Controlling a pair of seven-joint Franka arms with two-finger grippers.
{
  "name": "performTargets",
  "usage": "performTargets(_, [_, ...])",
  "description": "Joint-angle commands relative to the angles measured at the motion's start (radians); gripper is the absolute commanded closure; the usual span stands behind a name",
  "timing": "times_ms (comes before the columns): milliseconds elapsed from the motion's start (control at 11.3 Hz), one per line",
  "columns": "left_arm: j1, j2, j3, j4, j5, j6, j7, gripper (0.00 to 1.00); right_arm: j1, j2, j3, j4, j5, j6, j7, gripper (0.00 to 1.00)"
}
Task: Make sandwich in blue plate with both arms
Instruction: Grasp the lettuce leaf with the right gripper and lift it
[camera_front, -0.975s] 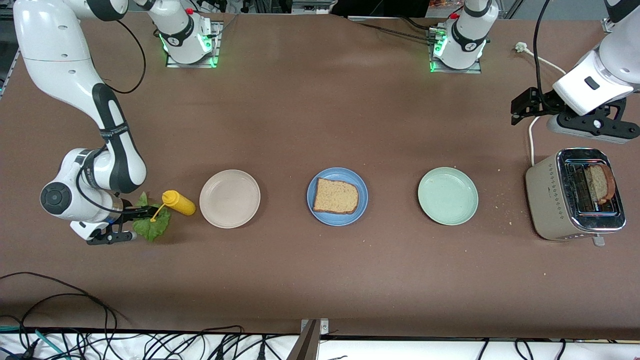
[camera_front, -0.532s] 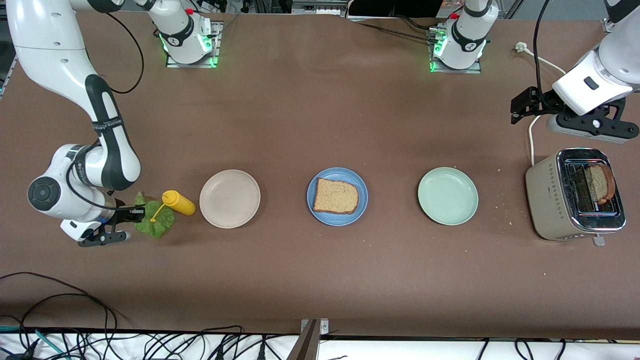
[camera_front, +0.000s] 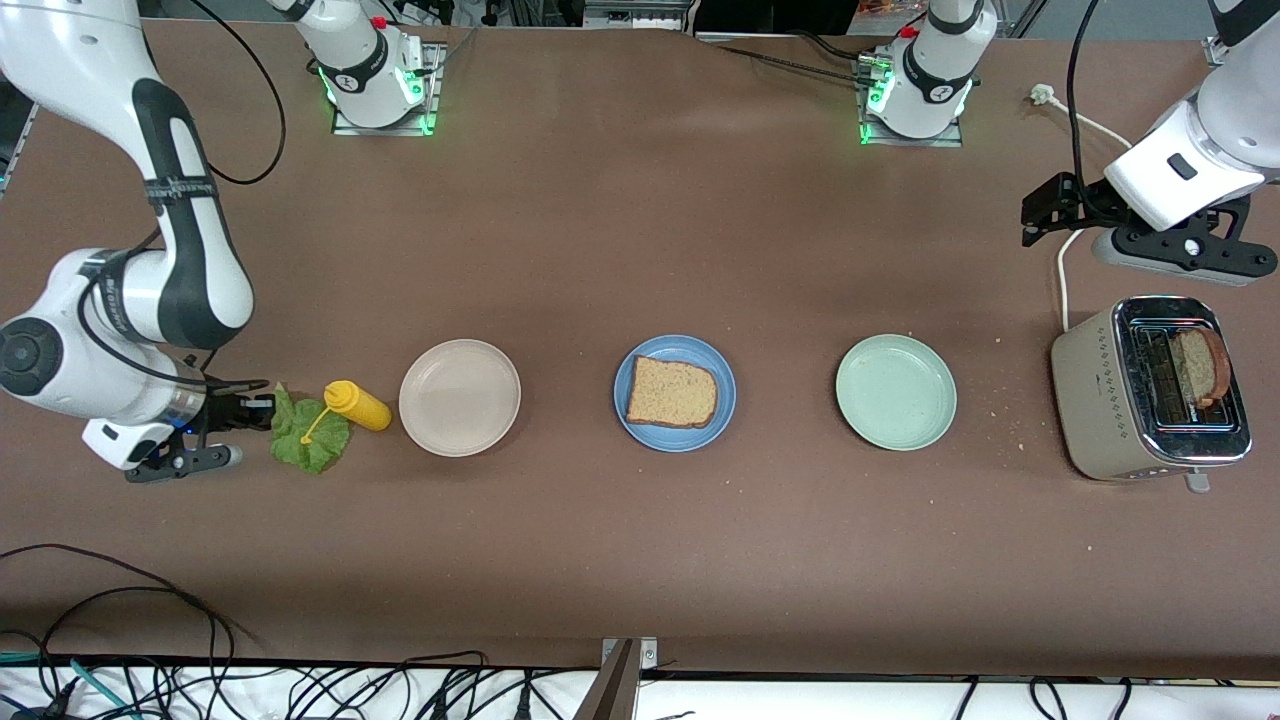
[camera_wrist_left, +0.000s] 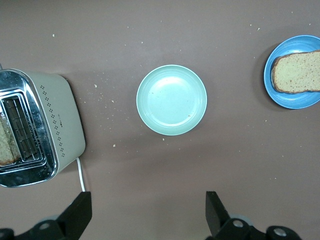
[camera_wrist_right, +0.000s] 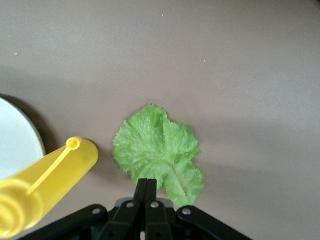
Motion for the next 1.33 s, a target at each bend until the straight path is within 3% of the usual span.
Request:
performTargets(0, [0.003, 0.002, 0.001, 0.019, -0.010, -0.020, -0.005, 0.00, -0.015, 0.004, 0.012, -0.027, 0.050, 0.002, -0.023, 0.78])
performTargets(89, [0.003, 0.002, 0.000, 0.019, -0.010, -0.020, -0.005, 0.00, -0.015, 0.028, 0.012, -0.025, 0.094, 0.031, -0.026, 0.03])
performTargets(355, [0.004, 0.002, 0.003, 0.019, -0.010, -0.021, -0.005, 0.00, -0.015, 0.094, 0.012, -0.030, 0.104, 0.136, -0.050, 0.00])
performTargets(1152, [0.004, 0.002, 0.003, 0.019, -0.010, -0.029, -0.003, 0.00, -0.032, 0.197, 0.012, -0.030, 0.105, 0.280, -0.125, 0.00])
performTargets(1241, [0.007, 0.002, 0.003, 0.019, -0.010, -0.029, -0.003, 0.00, -0.039, 0.199, 0.012, -0.030, 0.105, 0.280, -0.154, 0.13])
